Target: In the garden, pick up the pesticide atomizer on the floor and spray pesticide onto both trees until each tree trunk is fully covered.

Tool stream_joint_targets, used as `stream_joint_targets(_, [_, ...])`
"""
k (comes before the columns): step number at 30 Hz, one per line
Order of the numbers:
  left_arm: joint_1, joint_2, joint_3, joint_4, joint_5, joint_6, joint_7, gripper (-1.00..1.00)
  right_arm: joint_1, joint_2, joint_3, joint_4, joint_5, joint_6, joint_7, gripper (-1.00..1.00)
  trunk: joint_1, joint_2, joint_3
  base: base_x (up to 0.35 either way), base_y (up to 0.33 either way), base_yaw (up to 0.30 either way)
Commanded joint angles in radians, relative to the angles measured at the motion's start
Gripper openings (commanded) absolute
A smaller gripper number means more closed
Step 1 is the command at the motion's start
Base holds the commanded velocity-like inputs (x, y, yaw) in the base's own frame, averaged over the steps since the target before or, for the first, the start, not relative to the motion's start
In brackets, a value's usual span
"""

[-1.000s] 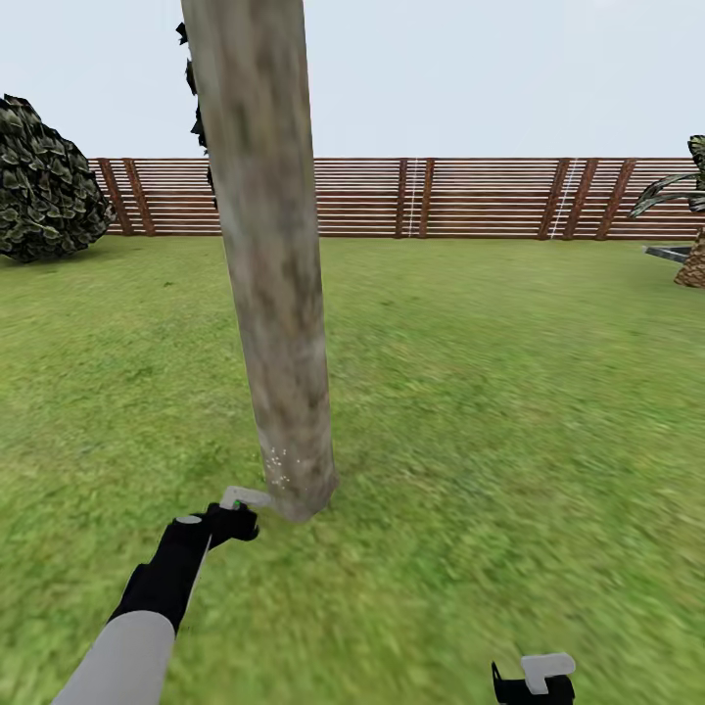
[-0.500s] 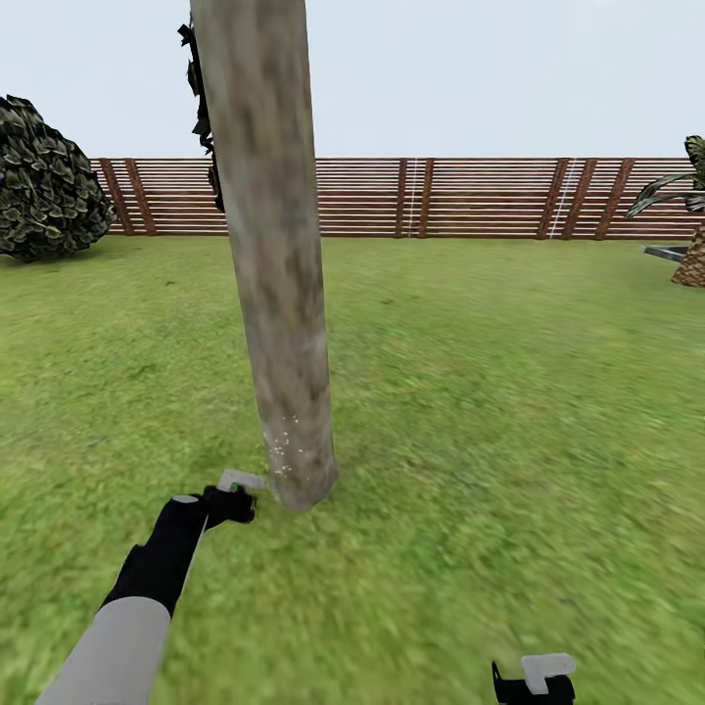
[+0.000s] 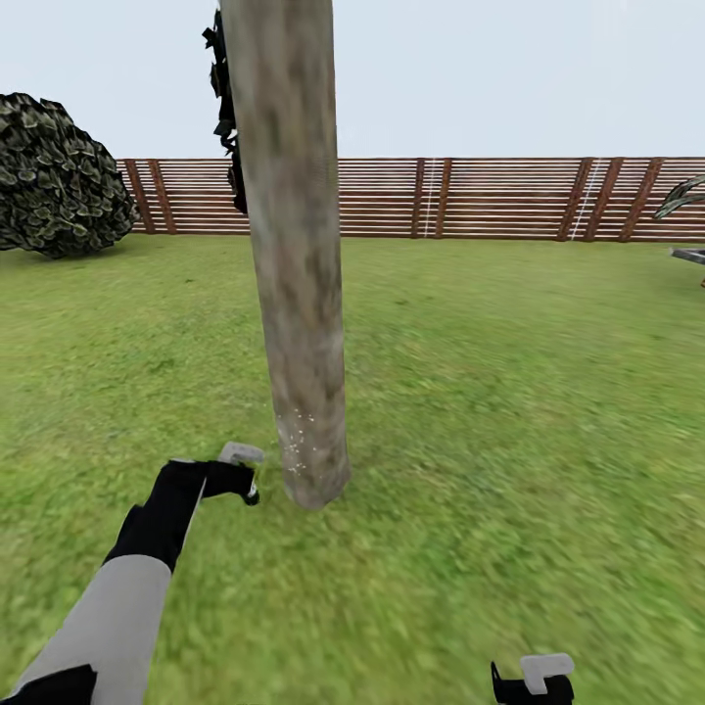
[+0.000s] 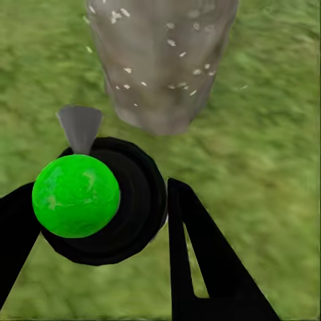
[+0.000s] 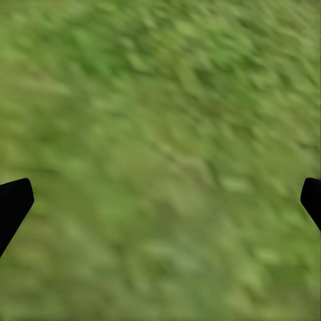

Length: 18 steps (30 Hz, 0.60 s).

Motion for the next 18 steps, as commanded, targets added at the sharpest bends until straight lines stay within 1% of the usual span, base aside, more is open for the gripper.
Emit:
stream_joint_targets(1, [0.002,0.008,-0.003,-0.001,0.006,0.002,-0.014,-1.0,0.0,0.0,0.0,0.0,0.0,0.0,0.0,1.0,0.0,0.0,0.0,0.0,0.0,0.014])
stream_joint_targets(3, [0.005,0.01,-0.005,-0.002,0.003,-0.002,-0.025,-1.0,0.0,0.0,0.0,0.0,0.0,0.0,0.0,1.0,0.0,0.0,0.0,0.0,0.0,0.007])
stream_joint_targets(4, [0.006,0.005,-0.01,-0.002,0.002,-0.004,-0.028,-1.0,0.0,-0.001,0.0,0.0,0.0,0.0,0.0,1.0,0.0,0.0,0.0,-0.071,0.0,0.002])
stream_joint_targets(5, [0.005,-0.001,-0.017,-0.001,0.002,-0.003,-0.028,-1.0,0.0,-0.001,0.0,0.0,0.0,-0.001,0.0,1.0,0.0,0.0,0.0,-0.16,0.0,0.001])
stream_joint_targets(6, [0.001,-0.014,-0.036,-0.002,0.001,-0.002,-0.028,-1.0,0.0,-0.001,0.0,0.0,0.0,0.0,-0.001,1.0,0.0,0.0,0.0,-0.247,0.0,0.001])
stream_joint_targets(8, [-0.003,-0.03,-0.058,-0.003,0.0,0.0,-0.027,-1.0,0.0,-0.001,0.0,0.0,0.0,0.0,-0.001,1.0,0.0,0.0,0.0,-0.29,0.0,0.0])
stream_joint_targets(9, [-0.006,-0.046,-0.072,-0.021,0.001,0.005,-0.025,-1.0,0.0,-0.002,0.0,0.0,0.001,0.0,-0.001,1.0,0.0,0.0,0.0,-0.315,0.0,0.0])
stream_joint_targets(11, [-0.006,-0.046,-0.074,-0.039,0.001,0.007,-0.025,-1.0,0.0,-0.002,0.0,0.0,0.001,0.0,-0.002,1.0,0.0,0.0,0.0,-0.157,0.0,0.0])
stream_joint_targets(13, [-0.006,-0.039,-0.07,-0.048,0.001,0.008,-0.026,-1.0,0.0,-0.003,0.0,0.0,0.0,0.0,-0.002,1.0,0.0,0.0,0.0,-0.052,0.0,0.0])
stream_joint_targets(14, [-0.006,-0.024,-0.067,-0.051,0.0,0.009,-0.027,-1.0,0.0,-0.003,0.0,0.0,-0.001,0.0,-0.002,1.0,0.0,0.0,0.0,-0.016,0.0,0.0])
stream_joint_targets(17, [-0.008,0.036,-0.065,-0.053,0.004,0.011,-0.03,-1.0,0.0,-0.004,0.0,0.0,-0.001,0.0,-0.002,1.0,0.0,0.0,0.0,-0.006,0.0,0.0])
stream_joint_targets(18, [-0.008,0.044,-0.065,-0.053,0.004,0.012,-0.031,-1.0,0.0,-0.004,0.0,0.0,-0.001,0.0,-0.002,1.0,0.0,0.0,0.0,-0.002,0.0,0.0])
